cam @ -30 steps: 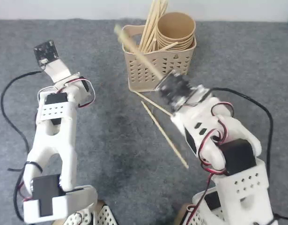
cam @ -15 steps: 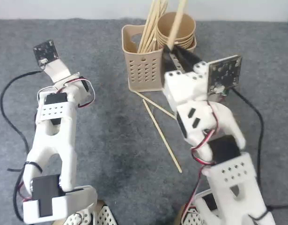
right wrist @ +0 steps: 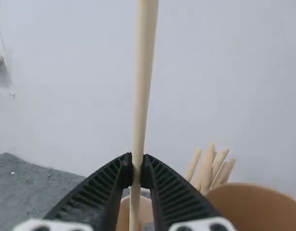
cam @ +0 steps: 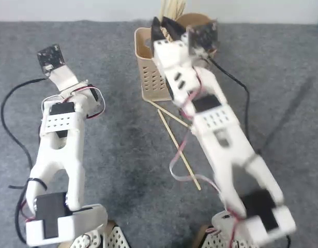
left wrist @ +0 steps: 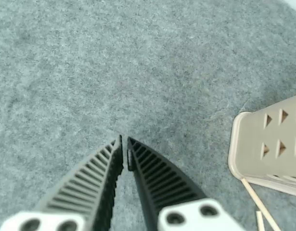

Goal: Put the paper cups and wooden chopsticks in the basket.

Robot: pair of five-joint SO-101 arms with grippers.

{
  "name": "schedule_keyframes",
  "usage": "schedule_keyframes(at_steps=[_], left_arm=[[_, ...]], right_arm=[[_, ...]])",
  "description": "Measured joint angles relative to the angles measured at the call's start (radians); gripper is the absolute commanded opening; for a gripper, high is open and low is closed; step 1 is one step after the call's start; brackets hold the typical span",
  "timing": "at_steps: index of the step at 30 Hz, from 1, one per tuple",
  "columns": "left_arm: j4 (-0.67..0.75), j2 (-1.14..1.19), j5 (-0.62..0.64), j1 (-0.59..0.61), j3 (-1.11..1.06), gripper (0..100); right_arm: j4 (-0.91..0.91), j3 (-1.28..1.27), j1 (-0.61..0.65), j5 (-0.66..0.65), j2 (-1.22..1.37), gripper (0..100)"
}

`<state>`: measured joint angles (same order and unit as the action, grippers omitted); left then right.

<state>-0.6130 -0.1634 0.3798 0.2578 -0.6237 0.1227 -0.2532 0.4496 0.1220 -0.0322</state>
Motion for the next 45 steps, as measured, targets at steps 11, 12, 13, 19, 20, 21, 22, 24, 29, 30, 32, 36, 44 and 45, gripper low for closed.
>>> schedule_keyframes(at_steps=[11, 12, 13, 19, 20, 21, 22, 24, 29, 30, 32, 36, 44, 45], left_arm=[[0.011, 0.000, 0.000, 0.000, -0.005, 2], [0.021, 0.000, 0.002, 0.000, -0.015, 2], [0.034, 0.000, 0.002, 0.000, -0.029, 2], [0.066, 0.000, 0.002, -0.015, -0.043, 2], [0.066, 0.000, 0.002, -0.021, -0.043, 2], [0.066, 0.000, 0.002, -0.023, -0.043, 2], [0.066, 0.000, 0.002, -0.026, -0.043, 2], [0.063, 0.000, 0.002, -0.037, -0.043, 2], [-0.015, 0.000, -0.025, -0.124, -0.043, 2], [-0.032, 0.000, -0.049, -0.144, -0.043, 2], [-0.063, 0.000, -0.095, -0.180, -0.043, 2], [-0.127, 0.000, -0.118, -0.249, -0.043, 5], [-0.163, 0.000, -0.132, -0.376, -0.120, 26], [-0.163, 0.000, -0.144, -0.408, -0.143, 25]], right_arm=[[-0.164, 0.275, 0.000, 0.043, 0.252, 12.1], [-0.193, 0.284, 0.000, 0.043, 0.252, 12.3], [-0.218, 0.295, 0.000, 0.043, 0.252, 12.1], [-0.327, 0.321, 0.000, 0.034, 0.232, 12.6], [-0.356, 0.321, 0.000, 0.034, 0.213, 12.6], [-0.390, 0.321, 0.000, 0.034, 0.193, 12.6], [-0.423, 0.321, 0.000, 0.034, 0.164, 12.4], [-0.499, 0.321, -0.002, 0.034, 0.092, 12.4], [-0.786, 0.321, 0.000, 0.034, -0.163, 12.6], [-0.859, 0.321, 0.000, 0.034, -0.222, 12.6], [-1.014, 0.321, -0.012, 0.034, -0.342, 12.6], [-1.297, 0.324, -0.071, 0.034, -0.545, 12.4], [-1.662, 0.328, -0.256, 0.034, -0.651, 12.5], [-1.689, 0.328, -0.281, 0.034, -0.651, 12.3]])
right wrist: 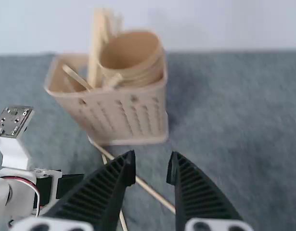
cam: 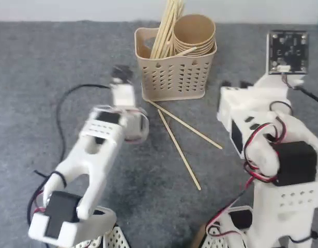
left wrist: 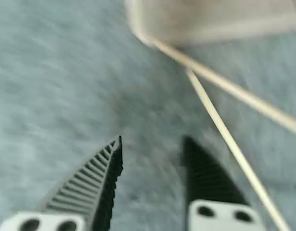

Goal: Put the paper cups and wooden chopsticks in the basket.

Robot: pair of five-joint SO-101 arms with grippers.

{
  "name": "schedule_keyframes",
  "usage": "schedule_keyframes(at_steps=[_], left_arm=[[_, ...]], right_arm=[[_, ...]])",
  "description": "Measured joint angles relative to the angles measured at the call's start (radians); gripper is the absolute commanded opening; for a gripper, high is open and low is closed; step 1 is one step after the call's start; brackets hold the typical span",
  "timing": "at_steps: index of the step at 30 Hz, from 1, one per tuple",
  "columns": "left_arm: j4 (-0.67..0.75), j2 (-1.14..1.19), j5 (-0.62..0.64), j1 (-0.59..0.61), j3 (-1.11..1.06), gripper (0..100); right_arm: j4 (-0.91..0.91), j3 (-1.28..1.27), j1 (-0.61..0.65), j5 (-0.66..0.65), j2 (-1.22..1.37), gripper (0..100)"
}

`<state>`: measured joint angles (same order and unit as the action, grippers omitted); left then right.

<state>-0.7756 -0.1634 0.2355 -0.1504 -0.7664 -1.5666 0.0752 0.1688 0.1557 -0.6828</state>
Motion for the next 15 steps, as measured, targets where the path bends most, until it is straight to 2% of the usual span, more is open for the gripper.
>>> schedule_keyframes(at_steps=[4, 9, 15], left_arm=[[0.000, -0.002, -0.135, -0.095, -0.032, 21], [0.029, -0.002, -0.302, -0.167, -0.092, 21], [0.069, -0.011, -0.566, -0.216, -0.101, 21]], right_arm=[[-0.026, -0.058, -0.081, -0.052, -0.017, 12.2], [0.003, -0.187, -0.143, -0.089, -0.071, 12.4], [0.089, -0.385, -0.153, -0.129, -0.180, 12.3]])
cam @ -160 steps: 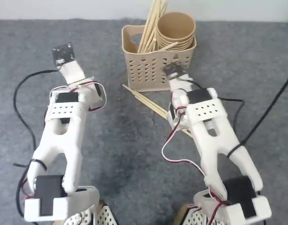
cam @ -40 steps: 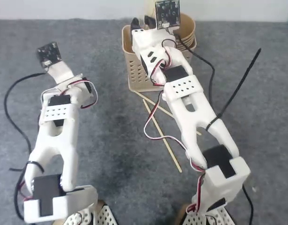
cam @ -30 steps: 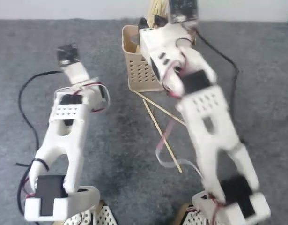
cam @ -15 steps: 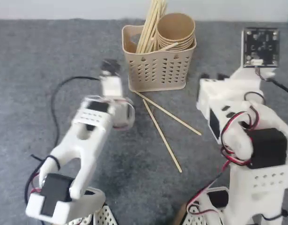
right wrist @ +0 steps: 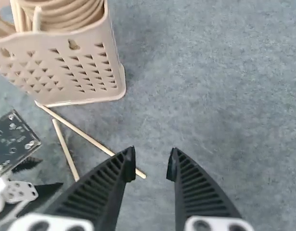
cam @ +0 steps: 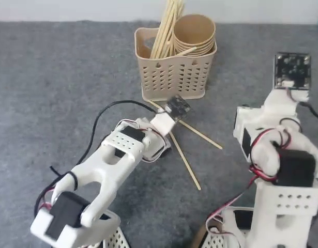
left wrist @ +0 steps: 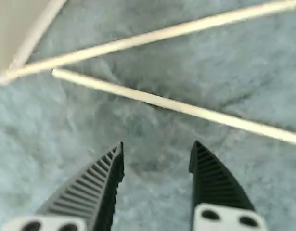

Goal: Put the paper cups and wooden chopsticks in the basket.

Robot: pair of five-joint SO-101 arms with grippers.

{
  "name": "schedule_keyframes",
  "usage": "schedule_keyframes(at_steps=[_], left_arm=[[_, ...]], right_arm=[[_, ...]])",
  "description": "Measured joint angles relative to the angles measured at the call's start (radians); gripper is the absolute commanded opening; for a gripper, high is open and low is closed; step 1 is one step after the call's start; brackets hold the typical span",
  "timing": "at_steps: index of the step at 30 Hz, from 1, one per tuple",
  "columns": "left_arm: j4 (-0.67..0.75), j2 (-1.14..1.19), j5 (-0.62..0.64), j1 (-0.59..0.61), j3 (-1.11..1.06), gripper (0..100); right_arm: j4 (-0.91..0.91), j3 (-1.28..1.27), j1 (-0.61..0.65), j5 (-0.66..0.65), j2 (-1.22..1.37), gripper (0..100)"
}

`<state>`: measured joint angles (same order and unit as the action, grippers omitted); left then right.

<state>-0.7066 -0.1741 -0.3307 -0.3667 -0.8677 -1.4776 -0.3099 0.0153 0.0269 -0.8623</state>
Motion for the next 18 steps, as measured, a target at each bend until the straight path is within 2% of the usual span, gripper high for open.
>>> schedule_keyframes(at_steps=[4, 10, 12, 18], left_arm=[[0.017, -0.084, -0.120, -0.023, -0.054, 21], [0.014, -0.356, -0.436, -0.106, -0.224, 21], [-0.035, -0.446, -0.509, -0.141, -0.247, 21], [-0.095, -0.502, -0.557, -0.178, -0.227, 21]], right_arm=[[0.046, -0.123, 0.000, -0.018, -0.072, 12.3], [0.075, -0.255, -0.025, -0.020, -0.155, 12.3], [0.086, -0.285, -0.061, -0.020, -0.176, 12.3], [0.143, -0.425, -0.158, -0.020, -0.239, 12.2]])
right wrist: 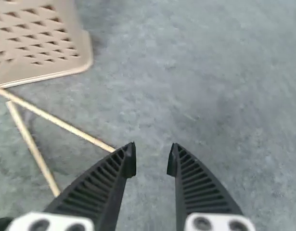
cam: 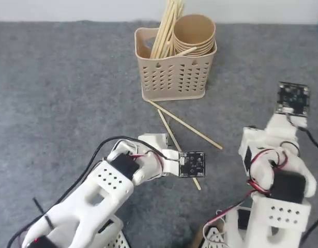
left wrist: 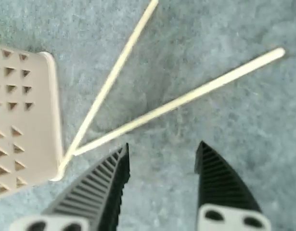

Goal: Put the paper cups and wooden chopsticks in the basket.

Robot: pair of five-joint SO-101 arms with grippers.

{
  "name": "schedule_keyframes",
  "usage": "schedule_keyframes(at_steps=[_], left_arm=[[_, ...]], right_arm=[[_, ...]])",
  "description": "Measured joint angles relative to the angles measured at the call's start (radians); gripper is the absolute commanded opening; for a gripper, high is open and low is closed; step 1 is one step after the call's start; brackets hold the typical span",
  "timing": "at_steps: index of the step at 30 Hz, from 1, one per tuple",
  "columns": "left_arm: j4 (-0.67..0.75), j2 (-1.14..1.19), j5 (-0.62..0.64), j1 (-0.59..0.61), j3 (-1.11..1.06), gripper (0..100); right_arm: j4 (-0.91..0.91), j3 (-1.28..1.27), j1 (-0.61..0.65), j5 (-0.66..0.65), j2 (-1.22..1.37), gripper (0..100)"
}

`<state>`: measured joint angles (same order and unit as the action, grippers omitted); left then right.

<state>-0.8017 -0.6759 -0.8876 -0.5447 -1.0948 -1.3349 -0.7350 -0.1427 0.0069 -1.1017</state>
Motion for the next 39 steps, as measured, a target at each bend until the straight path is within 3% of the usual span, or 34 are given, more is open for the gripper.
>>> schedule_keyframes(at_steps=[7, 17, 33, 39], left_arm=[[-0.043, 0.230, 0.000, -0.043, 0.186, 21], [-0.018, 0.675, -0.052, -0.008, 0.382, 21], [-0.002, 0.824, -0.052, -0.005, 0.546, 20], [-0.107, 0.899, -0.049, -0.006, 0.647, 1]], right_arm=[[0.104, -0.123, -0.196, 0.012, -0.049, 12.2], [0.273, -0.164, -0.741, 0.018, -0.051, 12.2], [0.399, -0.241, -0.795, 0.018, -0.051, 12.2], [0.399, -0.241, -0.801, 0.000, -0.051, 12.2]])
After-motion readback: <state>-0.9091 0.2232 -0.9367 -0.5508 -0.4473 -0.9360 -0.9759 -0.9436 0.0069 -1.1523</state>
